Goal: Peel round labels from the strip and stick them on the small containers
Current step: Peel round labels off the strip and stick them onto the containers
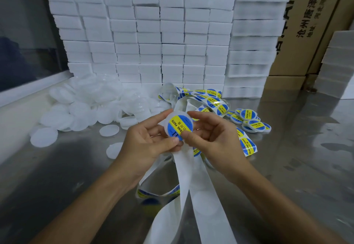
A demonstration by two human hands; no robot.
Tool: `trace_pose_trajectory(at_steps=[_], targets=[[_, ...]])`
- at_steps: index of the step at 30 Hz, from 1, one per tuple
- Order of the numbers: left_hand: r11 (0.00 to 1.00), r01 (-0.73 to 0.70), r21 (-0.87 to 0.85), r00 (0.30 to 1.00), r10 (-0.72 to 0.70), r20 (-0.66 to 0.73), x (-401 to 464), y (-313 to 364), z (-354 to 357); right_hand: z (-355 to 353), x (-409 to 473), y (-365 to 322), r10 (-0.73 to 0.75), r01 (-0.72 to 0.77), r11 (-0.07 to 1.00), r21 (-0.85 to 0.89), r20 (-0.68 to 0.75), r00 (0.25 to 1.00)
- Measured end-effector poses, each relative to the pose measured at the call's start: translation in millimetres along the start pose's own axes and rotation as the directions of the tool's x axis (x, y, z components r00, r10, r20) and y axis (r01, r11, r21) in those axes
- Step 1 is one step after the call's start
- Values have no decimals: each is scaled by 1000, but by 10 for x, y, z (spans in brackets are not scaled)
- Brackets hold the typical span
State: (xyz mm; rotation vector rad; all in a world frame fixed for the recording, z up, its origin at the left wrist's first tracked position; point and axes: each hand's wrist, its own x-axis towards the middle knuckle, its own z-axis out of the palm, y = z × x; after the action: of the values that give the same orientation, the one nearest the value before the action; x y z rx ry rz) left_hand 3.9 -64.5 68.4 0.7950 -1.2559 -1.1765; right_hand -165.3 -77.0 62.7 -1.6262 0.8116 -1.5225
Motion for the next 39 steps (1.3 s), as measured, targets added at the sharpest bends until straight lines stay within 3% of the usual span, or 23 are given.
trace_pose_trajectory(at_steps=[4,8,13,17,20,26,30,34,37,39], targets=[[994,-58,90,997,53,54,-21,11,20,15,-19,-18,-8,6,997,-81,-21,1000],[993,-65,97,993,55,101,-52,10,80,-32,8,-33,27,-26,1000,11,-91,996],[998,-57,34,993,60,-99,12,-25,27,-21,11,-33,43,-39,997,72,-49,998],[997,-51,49,984,58,-169,45,-36,-25,-21,-12,21,10,-2,996,-84,92,996],[997,-52,59,988,60,-144,32,-29,1,11,-34,36,42,-30,996,-83,146,988],[997,-8,-72,999,5,-44,27,-11,-12,33,-23,79,64,-66,997,29,65,996],[998,-5,-62,998,1,-71,34,-4,-23,25,-18,108,65,-66,998,15,54,996],[997,-8,-78,987,-5,-162,46,-4,-23,43,-46,115,-57,58,987,-153,14,998],[999,10,-52,985,-19,-174,37,-2,-17,5,-59,141,-256,288,831,-477,133,958],[998,17,-54,986,-26,-167,29,-10,-1,-13,-47,140,-330,381,746,-547,193,924]])
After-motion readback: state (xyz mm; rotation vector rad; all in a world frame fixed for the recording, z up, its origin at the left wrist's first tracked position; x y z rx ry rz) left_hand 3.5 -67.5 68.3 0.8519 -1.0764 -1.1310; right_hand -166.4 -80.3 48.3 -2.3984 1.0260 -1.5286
